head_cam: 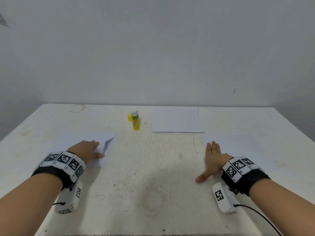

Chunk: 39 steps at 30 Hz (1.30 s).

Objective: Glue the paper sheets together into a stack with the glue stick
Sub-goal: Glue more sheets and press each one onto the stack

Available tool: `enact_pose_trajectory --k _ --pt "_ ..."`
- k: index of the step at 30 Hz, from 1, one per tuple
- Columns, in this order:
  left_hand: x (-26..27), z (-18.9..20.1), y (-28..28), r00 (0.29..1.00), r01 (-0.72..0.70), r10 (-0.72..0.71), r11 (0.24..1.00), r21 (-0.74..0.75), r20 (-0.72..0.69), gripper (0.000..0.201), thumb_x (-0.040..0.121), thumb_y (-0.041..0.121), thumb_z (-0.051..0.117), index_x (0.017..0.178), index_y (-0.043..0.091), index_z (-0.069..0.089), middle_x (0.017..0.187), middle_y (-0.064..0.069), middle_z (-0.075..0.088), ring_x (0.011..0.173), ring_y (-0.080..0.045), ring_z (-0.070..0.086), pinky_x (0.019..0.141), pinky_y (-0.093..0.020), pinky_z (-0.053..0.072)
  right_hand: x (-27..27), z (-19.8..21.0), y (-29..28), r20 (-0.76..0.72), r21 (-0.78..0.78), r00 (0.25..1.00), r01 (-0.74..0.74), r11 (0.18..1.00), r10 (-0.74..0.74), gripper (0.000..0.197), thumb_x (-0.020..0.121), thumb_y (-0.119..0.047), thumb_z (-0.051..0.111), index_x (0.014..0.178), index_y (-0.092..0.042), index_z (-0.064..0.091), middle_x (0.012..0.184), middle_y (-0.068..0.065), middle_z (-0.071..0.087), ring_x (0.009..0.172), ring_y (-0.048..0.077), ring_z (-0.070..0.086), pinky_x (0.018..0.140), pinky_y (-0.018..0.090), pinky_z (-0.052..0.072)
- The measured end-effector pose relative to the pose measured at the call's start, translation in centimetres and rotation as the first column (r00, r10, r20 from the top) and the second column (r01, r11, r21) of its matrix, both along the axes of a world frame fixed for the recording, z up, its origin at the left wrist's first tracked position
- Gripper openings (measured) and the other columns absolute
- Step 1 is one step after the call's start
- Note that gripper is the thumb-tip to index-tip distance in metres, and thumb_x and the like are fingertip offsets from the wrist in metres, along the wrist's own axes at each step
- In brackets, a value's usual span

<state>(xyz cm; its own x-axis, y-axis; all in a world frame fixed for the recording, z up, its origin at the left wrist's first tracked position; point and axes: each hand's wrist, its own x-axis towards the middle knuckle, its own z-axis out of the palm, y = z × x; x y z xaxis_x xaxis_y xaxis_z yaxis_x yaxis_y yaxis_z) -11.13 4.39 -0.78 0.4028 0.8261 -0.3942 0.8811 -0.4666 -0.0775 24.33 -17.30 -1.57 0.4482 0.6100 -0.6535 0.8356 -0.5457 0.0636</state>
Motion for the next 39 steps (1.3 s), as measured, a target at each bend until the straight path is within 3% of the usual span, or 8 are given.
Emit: enact_pose_trajectory --k 5,10,17,22,26,29,34,39 --pt "0.3 2.8 -0.6 0.987 -0.139 0.102 0.926 0.350 0.122 0.024 0.095 0.014 0.042 0.116 0.012 0.053 0.104 -0.010 0.063 0.093 -0.030 0.062 0.069 -0.032 0.043 0.1 0.0 0.0 0.001 -0.002 1.000 -0.005 1.000 0.005 0.156 0.054 -0.075 0.072 0.138 0.005 -0.034 0.148 0.023 -0.037 0.141 0.036 -0.026 0.115 0.057 0.003" --pt "4.2 6.9 -3.9 1.000 0.026 -0.016 0.885 0.464 -0.024 0.018 0.092 0.009 0.042 0.106 0.010 0.052 0.095 -0.003 0.063 0.084 -0.023 0.063 0.061 -0.028 0.037 0.1 -0.2 0.1 0.013 0.001 1.000 -0.010 1.000 0.010 0.157 0.053 -0.075 0.072 0.138 0.005 -0.033 0.148 0.022 -0.036 0.142 0.035 -0.026 0.115 0.057 0.004" --pt "13.8 4.4 -12.0 0.945 0.269 -0.291 0.951 0.155 0.147 0.022 0.090 0.020 0.051 0.109 0.010 0.051 0.109 -0.007 0.061 0.094 -0.024 0.059 0.072 -0.029 0.039 0.1 -0.1 -0.1 0.026 0.020 1.000 -0.005 1.000 0.005 0.156 0.053 -0.074 0.073 0.139 0.003 -0.032 0.150 0.020 -0.034 0.142 0.034 -0.025 0.115 0.057 0.005" --pt "17.0 1.3 -13.8 0.933 0.343 -0.343 0.939 0.022 0.114 0.066 0.089 0.067 0.041 0.119 0.008 0.047 0.113 -0.009 0.058 0.101 -0.027 0.056 0.077 -0.033 0.038 0.2 0.0 0.0 0.027 0.041 1.000 -0.010 0.999 0.008 0.152 0.057 -0.075 0.070 0.141 0.004 -0.029 0.151 0.022 -0.031 0.143 0.034 -0.023 0.117 0.055 0.006" --pt "16.5 0.7 -12.6 0.914 0.375 -0.367 0.927 -0.015 0.171 0.047 0.101 0.042 0.034 0.133 0.009 0.037 0.126 -0.012 0.050 0.111 -0.029 0.050 0.082 -0.034 0.038 1.2 0.5 0.9 0.009 0.112 1.000 0.004 0.994 -0.005 0.132 0.063 -0.082 0.055 0.148 0.004 0.004 0.156 0.023 0.003 0.145 0.036 0.009 0.117 0.046 0.019" --pt "15.3 0.9 -10.6 0.879 0.462 -0.444 0.883 -0.079 0.176 0.041 0.096 0.008 0.041 0.136 0.008 0.039 0.136 -0.011 0.044 0.118 -0.028 0.042 0.094 -0.034 0.039 2.4 1.0 2.1 0.006 0.181 1.000 0.016 0.983 -0.018 0.106 0.046 -0.097 0.039 0.100 -0.007 0.047 0.116 0.013 0.048 0.113 0.029 0.045 0.096 0.039 0.040" --pt "13.3 0.6 -8.6 0.840 0.519 -0.488 0.850 -0.092 0.236 0.064 0.091 0.015 0.059 0.147 0.028 0.032 0.148 -0.002 0.027 0.133 -0.021 0.029 0.103 -0.032 0.036 3.2 2.8 3.7 0.034 0.210 0.999 -0.001 0.978 -0.007 0.078 0.062 -0.089 0.027 0.062 -0.013 0.043 0.069 0.002 0.047 0.079 0.022 0.049 0.079 0.033 0.044" --pt "12.7 0.3 -8.1 0.885 0.462 -0.454 0.882 -0.090 0.102 0.075 0.094 0.038 0.055 0.153 0.022 0.012 0.161 -0.003 0.005 0.147 -0.031 0.002 0.115 -0.053 0.016 0.8 6.1 6.9 0.067 0.496 0.996 -0.078 0.865 0.052 0.072 0.077 -0.074 0.052 0.105 -0.009 0.065 0.112 0.008 0.062 0.112 0.027 0.052 0.094 0.038 0.044"
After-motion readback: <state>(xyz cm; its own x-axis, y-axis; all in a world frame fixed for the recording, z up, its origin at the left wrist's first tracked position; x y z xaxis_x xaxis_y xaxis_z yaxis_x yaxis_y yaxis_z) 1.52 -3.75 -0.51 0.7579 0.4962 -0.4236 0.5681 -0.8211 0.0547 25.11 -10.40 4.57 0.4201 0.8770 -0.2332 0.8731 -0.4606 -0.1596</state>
